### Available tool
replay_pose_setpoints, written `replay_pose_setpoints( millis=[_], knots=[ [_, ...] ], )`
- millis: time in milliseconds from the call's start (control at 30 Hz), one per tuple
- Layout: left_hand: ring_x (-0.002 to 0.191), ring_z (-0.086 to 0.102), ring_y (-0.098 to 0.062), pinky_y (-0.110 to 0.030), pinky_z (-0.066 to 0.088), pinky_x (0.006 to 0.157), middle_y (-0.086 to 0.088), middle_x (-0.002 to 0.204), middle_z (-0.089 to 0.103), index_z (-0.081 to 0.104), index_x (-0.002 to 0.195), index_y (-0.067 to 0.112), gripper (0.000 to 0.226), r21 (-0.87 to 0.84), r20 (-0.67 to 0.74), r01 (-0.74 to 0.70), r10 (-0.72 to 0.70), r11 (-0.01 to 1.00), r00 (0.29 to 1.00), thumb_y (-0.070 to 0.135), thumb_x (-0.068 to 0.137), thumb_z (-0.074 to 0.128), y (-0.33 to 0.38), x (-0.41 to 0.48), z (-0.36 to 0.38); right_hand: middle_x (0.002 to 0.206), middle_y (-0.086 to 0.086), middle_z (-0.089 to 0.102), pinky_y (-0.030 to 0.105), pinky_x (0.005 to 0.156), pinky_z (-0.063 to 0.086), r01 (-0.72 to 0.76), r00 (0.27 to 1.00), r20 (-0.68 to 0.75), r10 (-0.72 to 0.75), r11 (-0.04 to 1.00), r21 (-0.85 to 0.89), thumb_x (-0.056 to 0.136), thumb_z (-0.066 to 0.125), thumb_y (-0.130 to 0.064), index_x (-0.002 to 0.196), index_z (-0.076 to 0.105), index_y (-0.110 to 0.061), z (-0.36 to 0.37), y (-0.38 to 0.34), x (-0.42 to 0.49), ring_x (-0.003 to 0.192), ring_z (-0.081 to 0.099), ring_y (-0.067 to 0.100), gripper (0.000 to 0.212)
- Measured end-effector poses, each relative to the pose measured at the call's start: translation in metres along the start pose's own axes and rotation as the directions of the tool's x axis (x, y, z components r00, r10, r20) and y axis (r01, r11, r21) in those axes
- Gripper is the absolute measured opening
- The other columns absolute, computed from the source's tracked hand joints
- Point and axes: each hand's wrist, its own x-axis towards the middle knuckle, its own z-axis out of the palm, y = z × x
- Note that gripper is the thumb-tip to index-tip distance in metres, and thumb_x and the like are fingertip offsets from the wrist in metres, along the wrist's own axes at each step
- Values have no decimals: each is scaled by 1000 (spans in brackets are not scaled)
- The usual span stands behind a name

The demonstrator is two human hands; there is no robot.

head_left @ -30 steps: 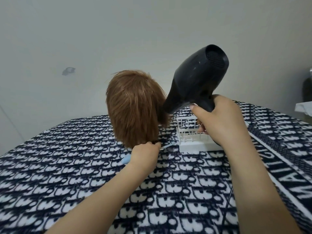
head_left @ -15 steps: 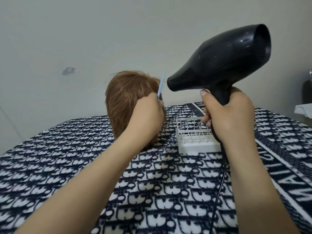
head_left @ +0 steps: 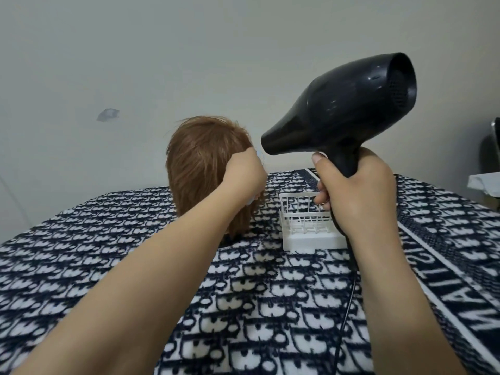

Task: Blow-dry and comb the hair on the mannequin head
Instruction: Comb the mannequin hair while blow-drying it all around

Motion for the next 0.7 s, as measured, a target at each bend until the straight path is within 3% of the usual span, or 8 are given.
replay_pose_setpoints(
  millis=[67, 167, 400, 500, 633, 700],
  knots=[
    [93, 66, -32, -31, 52, 67, -15, 105, 65, 50, 117, 3, 30, 113, -9, -14, 15, 994, 1000, 0, 87, 49, -2, -2, 13, 62, 0, 68, 43, 57, 60, -1, 1000, -2, 1, 1000, 0, 92, 67, -39, 80, 61, -20, 0, 0, 0, 45, 66, 6, 22],
    [95, 61, -32, -31, 41, 61, -17, 107, 63, 51, 114, 3, 27, 190, -3, -21, 22, 982, 1000, -1, 87, 49, -10, -9, 32, 61, 0, 68, 44, 58, 61, 5, 1000, -4, -5, 1000, -5, 91, 67, -39, 80, 61, -19, 0, 1, 1, 45, 66, 6, 23],
    [76, 55, -29, -34, 39, 56, -17, 98, 61, 49, 105, 5, 17, 229, 53, -107, 97, 968, 994, -2, 90, 44, -31, -26, 56, 61, 0, 67, 49, 61, 61, 7, 1000, 29, -7, 1000, 5, 91, 67, -38, 80, 61, -19, 1, 3, 2, 48, 67, 12, 23],
    [80, 58, -30, -34, 40, 54, -13, 94, 59, 48, 112, 6, 25, 293, 126, -129, 96, 947, 987, -4, 90, 44, -39, -32, 61, 66, -1, 68, 47, 61, 61, 9, 999, 52, -9, 1000, -12, 92, 66, -38, 82, 61, -18, 1, 3, 1, 46, 67, 8, 22],
    [67, 51, -26, -34, 39, 51, -5, 74, 46, 45, 121, 8, 32, 323, 161, -170, 123, 931, 979, -4, 91, 45, -51, -33, 64, 65, -1, 68, 46, 62, 62, -6, 994, 108, 11, 999, -49, 93, 66, -37, 82, 62, -18, 1, 6, 2, 44, 67, 8, 22],
    [75, 58, -30, -37, 42, 55, -7, 79, 50, 45, 122, 8, 30, 332, 186, -201, 145, 922, 972, 0, 93, 45, -54, -34, 63, 65, 0, 68, 47, 63, 62, -20, 989, 145, 32, 996, -85, 93, 65, -37, 82, 62, -18, 1, 7, 3, 43, 66, 7, 23]
  ],
)
